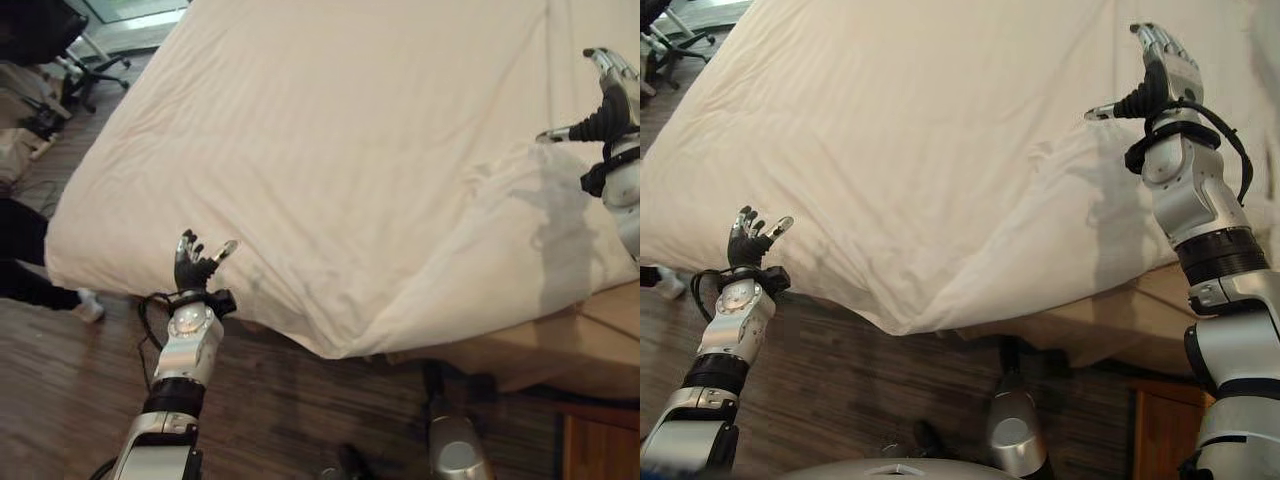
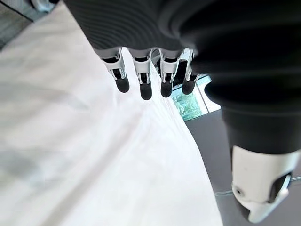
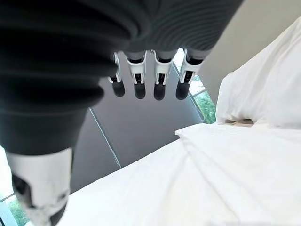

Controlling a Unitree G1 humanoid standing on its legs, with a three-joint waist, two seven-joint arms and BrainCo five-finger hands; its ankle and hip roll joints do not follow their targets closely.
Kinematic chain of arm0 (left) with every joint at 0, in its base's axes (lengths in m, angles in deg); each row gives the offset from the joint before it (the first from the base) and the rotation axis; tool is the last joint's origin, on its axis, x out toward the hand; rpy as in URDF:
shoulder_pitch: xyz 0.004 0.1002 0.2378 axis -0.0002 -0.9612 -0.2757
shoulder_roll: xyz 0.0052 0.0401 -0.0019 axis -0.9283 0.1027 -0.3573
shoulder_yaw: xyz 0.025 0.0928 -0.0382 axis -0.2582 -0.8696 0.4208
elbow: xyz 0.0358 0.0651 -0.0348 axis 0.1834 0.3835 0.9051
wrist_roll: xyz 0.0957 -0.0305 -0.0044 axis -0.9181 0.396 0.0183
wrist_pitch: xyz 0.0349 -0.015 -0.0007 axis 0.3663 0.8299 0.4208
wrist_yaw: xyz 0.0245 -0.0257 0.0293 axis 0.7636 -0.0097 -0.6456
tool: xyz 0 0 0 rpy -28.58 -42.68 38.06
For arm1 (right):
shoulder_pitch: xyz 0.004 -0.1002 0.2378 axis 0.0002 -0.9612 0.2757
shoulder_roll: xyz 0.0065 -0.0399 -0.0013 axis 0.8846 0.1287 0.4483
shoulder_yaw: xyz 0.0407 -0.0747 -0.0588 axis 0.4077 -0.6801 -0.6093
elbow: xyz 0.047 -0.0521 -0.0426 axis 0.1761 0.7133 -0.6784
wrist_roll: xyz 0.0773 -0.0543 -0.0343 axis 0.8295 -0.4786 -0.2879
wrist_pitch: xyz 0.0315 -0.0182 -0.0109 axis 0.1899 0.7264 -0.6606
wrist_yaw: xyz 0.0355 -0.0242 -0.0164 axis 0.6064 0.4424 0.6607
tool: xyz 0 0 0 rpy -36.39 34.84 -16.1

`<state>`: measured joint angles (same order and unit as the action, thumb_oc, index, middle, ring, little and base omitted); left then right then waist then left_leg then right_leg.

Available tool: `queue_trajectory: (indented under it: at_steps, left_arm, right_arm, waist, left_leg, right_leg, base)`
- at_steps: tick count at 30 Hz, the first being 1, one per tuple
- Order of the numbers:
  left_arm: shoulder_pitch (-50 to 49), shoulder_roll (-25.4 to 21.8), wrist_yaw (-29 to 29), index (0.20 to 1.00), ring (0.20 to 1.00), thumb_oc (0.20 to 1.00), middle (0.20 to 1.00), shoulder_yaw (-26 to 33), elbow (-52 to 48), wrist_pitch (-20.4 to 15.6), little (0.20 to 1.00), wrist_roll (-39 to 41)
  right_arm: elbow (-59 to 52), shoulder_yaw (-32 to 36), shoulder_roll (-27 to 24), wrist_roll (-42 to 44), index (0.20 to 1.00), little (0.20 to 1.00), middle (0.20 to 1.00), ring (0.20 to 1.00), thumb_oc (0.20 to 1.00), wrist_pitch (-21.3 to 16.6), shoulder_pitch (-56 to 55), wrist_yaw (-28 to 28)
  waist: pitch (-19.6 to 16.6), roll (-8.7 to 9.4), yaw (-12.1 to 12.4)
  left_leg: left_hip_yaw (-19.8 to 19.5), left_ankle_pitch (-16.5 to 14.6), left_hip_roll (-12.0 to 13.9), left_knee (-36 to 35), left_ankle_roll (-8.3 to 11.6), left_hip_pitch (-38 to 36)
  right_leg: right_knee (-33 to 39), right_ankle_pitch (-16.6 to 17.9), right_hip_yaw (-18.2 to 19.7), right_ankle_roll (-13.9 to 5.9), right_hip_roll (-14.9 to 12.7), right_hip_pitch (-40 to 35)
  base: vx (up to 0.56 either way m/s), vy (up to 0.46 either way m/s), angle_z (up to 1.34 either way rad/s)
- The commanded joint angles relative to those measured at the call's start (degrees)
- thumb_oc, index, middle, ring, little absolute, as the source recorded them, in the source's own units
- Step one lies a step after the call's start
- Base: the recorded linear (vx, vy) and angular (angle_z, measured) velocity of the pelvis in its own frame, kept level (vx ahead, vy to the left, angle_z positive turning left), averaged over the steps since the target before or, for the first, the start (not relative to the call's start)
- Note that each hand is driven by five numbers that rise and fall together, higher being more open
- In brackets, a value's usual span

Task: Making the bed.

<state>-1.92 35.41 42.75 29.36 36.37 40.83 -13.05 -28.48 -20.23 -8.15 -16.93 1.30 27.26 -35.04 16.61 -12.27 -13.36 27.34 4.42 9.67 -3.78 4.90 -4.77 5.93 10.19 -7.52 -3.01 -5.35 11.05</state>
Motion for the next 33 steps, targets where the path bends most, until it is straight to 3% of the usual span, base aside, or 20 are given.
queue_trajectory:
  at_steps: [1,6,7,8,9,13,14,15,17,19,24,26,29,31,33]
  left_arm:
    - [0.6,-4.9,-1.4,1.0,1.0,1.0,1.0,0.6,1.5,-3.8,1.0,2.3]
    - [3.7,-3.2,-1.0,1.0,1.0,1.0,1.0,-1.9,4.8,-3.9,1.0,2.5]
    - [4.1,-3.2,-1.0,1.0,1.0,1.0,1.0,-2.2,5.2,-3.9,1.0,2.5]
    - [4.0,-3.2,-1.0,1.0,1.0,1.0,1.0,-2.2,5.2,-3.9,1.0,2.5]
    - [3.8,-3.1,-0.9,1.0,1.0,1.0,1.0,-2.2,4.8,-4.0,1.0,2.2]
    - [3.5,-1.9,-0.6,1.0,1.0,1.0,1.0,-2.7,5.6,-4.7,1.0,3.4]
    - [4.2,-1.8,-0.7,1.0,1.0,1.0,1.0,-3.4,6.6,-4.7,1.0,3.4]
    - [6.1,-1.7,-1.3,1.0,1.0,1.0,1.0,-4.4,7.8,-4.9,1.0,3.8]
    - [6.1,-1.8,-1.3,1.0,1.0,1.0,1.0,-4.4,7.9,-4.9,1.0,3.8]
    - [6.5,-1.3,-1.4,1.0,1.0,1.0,1.0,-5.6,7.5,-4.3,1.0,3.6]
    - [3.3,-0.6,-0.7,1.0,1.0,1.0,1.0,-5.9,4.6,-2.5,1.0,1.5]
    - [-0.3,-0.9,-0.2,1.0,1.0,1.0,1.0,-3.5,2.6,-1.4,1.0,0.2]
    - [-2.6,-1.5,0.3,1.0,1.0,1.0,1.0,-2.8,1.0,-0.7,1.0,-1.0]
    - [-4.9,-2.0,0.5,1.0,1.0,1.0,1.0,-2.2,0.0,0.2,1.0,-2.4]
    - [-6.4,-2.6,0.8,1.0,1.0,1.0,1.0,-1.6,-0.7,0.9,1.0,-3.0]
  right_arm:
    - [2.7,-3.7,1.8,-1.5,1.0,1.0,1.0,1.0,1.0,-1.0,3.9,-3.0]
    - [10.7,-6.0,3.9,-2.7,1.0,1.0,1.0,1.0,1.0,0.2,5.5,-3.6]
    - [11.3,-6.3,4.0,-2.3,0.564,0.564,0.564,0.564,0.564,0.9,5.5,-2.9]
    - [11.3,-6.4,4.0,-2.3,0.564,0.564,0.564,0.564,0.564,0.9,5.5,-2.9]
    - [11.8,-6.1,4.8,-2.2,0.2,0.2,0.2,0.2,0.2,0.9,4.2,-2.8]
    - [14.4,-7.2,7.3,-3.5,0.2,0.2,0.2,0.2,0.2,1.4,2.2,-2.2]
    - [15.0,-7.9,7.9,-3.3,0.2,0.2,0.2,0.2,0.2,1.3,3.3,-1.9]
    - [15.8,-9.4,9.6,-2.9,0.2,0.2,0.2,0.2,0.2,1.0,5.0,-1.7]
    - [15.8,-9.4,9.7,-2.9,0.2,0.2,0.2,0.2,0.2,1.0,5.1,-1.7]
    - [15.5,-9.0,11.0,-2.7,0.2,0.2,0.2,0.2,0.2,1.2,3.9,-1.8]
    - [10.1,-5.9,11.0,-5.3,0.2,0.2,0.2,0.2,0.2,1.5,-2.8,-0.3]
    - [6.9,-1.8,12.7,-5.5,0.2,0.2,0.2,0.2,0.2,1.3,-8.3,0.2]
    - [5.4,0.8,14.3,-5.1,0.2,0.2,0.2,0.2,0.2,1.3,-13.3,0.9]
    - [3.5,3.5,15.2,-5.7,0.2,0.2,0.2,0.2,0.2,1.5,-18.0,1.4]
    - [2.8,5.2,16.7,-5.9,0.2,0.2,0.2,0.2,0.2,1.7,-21.5,1.1]
  waist:
    - [-1.4,5.19,-1.7]
    - [-0.4,3.02,-2.7]
    - [0.0,2.43,-3.3]
    - [0.0,2.42,-3.3]
    - [0.0,2.11,-3.5]
    - [0.1,1.86,-2.7]
    - [0.1,2.41,-2.2]
    - [0.0,4.64,-0.9]
    - [-0.1,4.78,-0.8]
    - [-1.2,6.98,0.5]
    - [-3.2,9.88,0.5]
    - [-3.7,12.53,1.0]
    - [-3.9,14.53,1.3]
    - [-3.5,15.52,1.6]
    - [-3.1,15.58,2.3]
  left_leg:
    - [-1.4,4.7,3.3,-1.2,7.82,0.2]
    - [-1.0,6.6,3.3,-1.2,8.75,3.6]
    - [-0.9,6.8,3.0,-1.2,8.95,4.1]
    - [-0.9,6.8,3.0,-1.2,8.95,4.1]
    - [-0.9,6.6,3.0,-1.2,8.88,4.1]
    - [-5.7,5.1,0.9,-1.2,7.65,3.2]
    - [-7.2,4.2,0.2,-0.9,7.15,2.7]
    - [-11.3,-1.2,-1.6,3.1,5.92,2.3]
    - [-11.2,-1.1,-1.7,3.2,5.89,2.6]
    - [-14.2,-5.2,-3.0,2.9,4.5,0.1]
    - [-10.7,-8.8,-4.6,1.0,2.1,-5.5]
    - [-8.6,-9.7,-6.5,-0.5,0.62,-8.0]
    - [-7.9,-9.6,-7.6,-1.2,0.09,-8.7]
    - [-7.9,-9.3,-7.4,-1.2,-0.24,-8.5]
    - [-7.8,-9.2,-6.6,-1.2,-0.73,-8.5]
  right_leg:
    - [-0.9,-5.7,3.3,-4.0,-3.3,0.1]
    - [-0.9,-5.7,3.4,-3.84,-4.0,2.7]
    - [-0.9,-5.7,3.9,-3.84,-4.0,3.6]
    - [-0.9,-5.6,3.9,-3.84,-4.0,3.6]
    - [-0.9,-5.7,4.1,-3.83,-3.9,3.7]
    - [-0.9,-6.0,5.3,-3.67,-3.1,3.4]
    - [-0.9,-6.0,5.7,-3.72,-2.9,3.1]
    - [-0.9,-5.3,6.9,-3.79,-2.9,2.5]
    - [-0.9,-5.1,7.0,-3.77,-3.0,2.8]
    - [-0.9,-4.0,8.2,-4.35,-2.5,1.8]
    - [-0.9,-1.1,8.6,-6.07,-3.6,-0.1]
    - [-0.9,1.3,9.1,-8.13,-4.0,-0.6]
    - [-0.9,3.6,9.9,-9.65,-4.4,-0.6]
    - [-0.9,3.2,9.7,-10.2,-4.6,-1.0]
    - [-3.7,0.7,7.2,-9.26,-5.0,-2.6]
  base:
    - [-0.04,-0.062,0.1]
    - [-0.04,-0.068,0.1]
    - [-0.02,-0.034,0.06]
    - [0.0,0.0,0.0]
    - [0.01,-0.01,-0.09]
    - [0.01,-0.018,-0.15]
    - [-0.03,-0.059,-0.29]
    - [-0.04,-0.057,-0.29]
    - [-0.03,-0.022,-0.45]
    - [-0.01,0.071,-0.39]
    - [-0.05,0.246,-0.08]
    - [-0.11,0.309,-0.22]
    - [-0.16,0.193,-0.26]
    - [-0.22,0.127,-0.22]
    - [-0.23,0.089,-0.1]
